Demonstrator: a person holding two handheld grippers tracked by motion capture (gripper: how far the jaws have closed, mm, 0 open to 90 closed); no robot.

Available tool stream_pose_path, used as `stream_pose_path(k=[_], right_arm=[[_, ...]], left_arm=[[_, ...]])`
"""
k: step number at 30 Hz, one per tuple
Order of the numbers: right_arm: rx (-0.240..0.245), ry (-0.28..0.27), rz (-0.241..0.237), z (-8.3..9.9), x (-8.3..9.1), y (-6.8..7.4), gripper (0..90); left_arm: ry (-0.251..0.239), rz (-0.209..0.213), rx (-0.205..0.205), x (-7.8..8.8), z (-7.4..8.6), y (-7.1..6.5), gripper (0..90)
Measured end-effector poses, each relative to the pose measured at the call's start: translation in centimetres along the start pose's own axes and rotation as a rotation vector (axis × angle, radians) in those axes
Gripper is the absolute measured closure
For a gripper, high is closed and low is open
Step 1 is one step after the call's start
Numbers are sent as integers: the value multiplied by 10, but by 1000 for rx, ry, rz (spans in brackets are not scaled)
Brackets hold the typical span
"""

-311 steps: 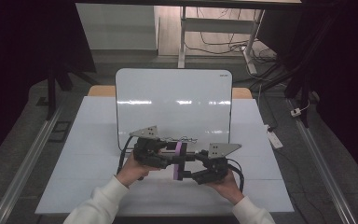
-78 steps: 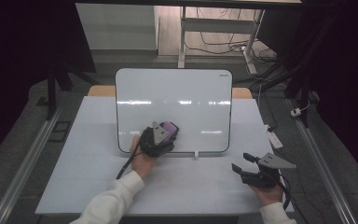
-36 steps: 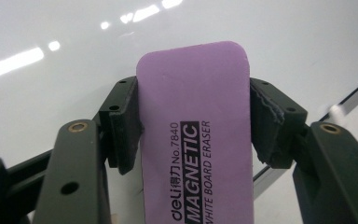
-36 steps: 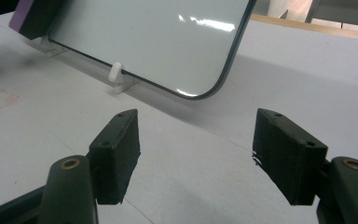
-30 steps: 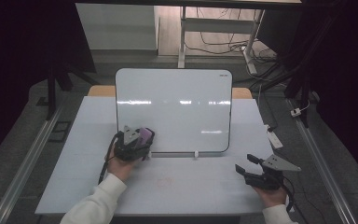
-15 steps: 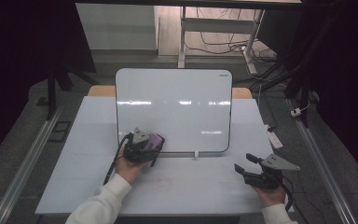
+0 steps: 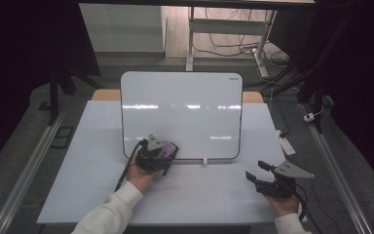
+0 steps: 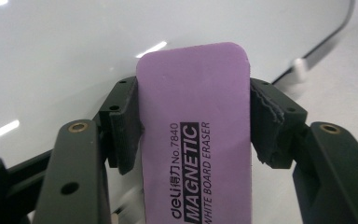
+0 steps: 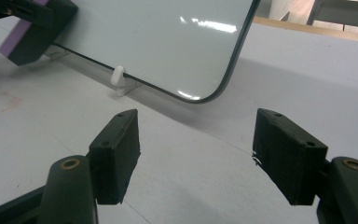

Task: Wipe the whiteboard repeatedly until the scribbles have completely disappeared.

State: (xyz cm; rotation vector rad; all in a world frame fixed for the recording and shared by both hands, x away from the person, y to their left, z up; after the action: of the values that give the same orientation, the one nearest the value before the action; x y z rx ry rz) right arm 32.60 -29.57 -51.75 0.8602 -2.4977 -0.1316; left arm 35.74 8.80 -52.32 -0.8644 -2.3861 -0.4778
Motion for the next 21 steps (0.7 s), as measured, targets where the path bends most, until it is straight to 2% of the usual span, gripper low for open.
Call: stream_pose_path(k=[2, 5, 9, 11, 14, 21], right_arm=[[1, -2, 4, 0, 1, 0, 314], [1, -2, 8, -1, 1, 1, 314], [4, -3, 6, -1, -1, 2, 314], [6, -1, 7, -1, -1, 2, 314], [6, -2, 6, -2, -2, 2, 314], [10, -1, 0, -2, -2, 3, 314]], left_arm=[[1, -11, 34, 10, 10, 13, 402], [13, -39, 58, 23, 23, 26, 402], [14, -49, 85, 29, 30, 33, 402], [13, -53, 78, 27, 28, 30, 402], [8, -34, 62, 19, 20, 22, 402], [-16, 16, 3, -8, -14, -4, 402]])
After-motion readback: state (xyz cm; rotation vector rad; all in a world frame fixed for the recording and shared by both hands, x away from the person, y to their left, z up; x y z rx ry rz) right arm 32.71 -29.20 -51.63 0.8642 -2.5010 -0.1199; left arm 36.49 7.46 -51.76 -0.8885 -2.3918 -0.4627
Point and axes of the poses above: each handheld gripper's, and its own axes: x roughly backward along the jaws, z roughly out of its underside, y roughly to its left, the point moved 5 cm from there along -x, roughly forward along the jaws, and after that the axes turned 15 degrees about -x, right-handed, at the moved point
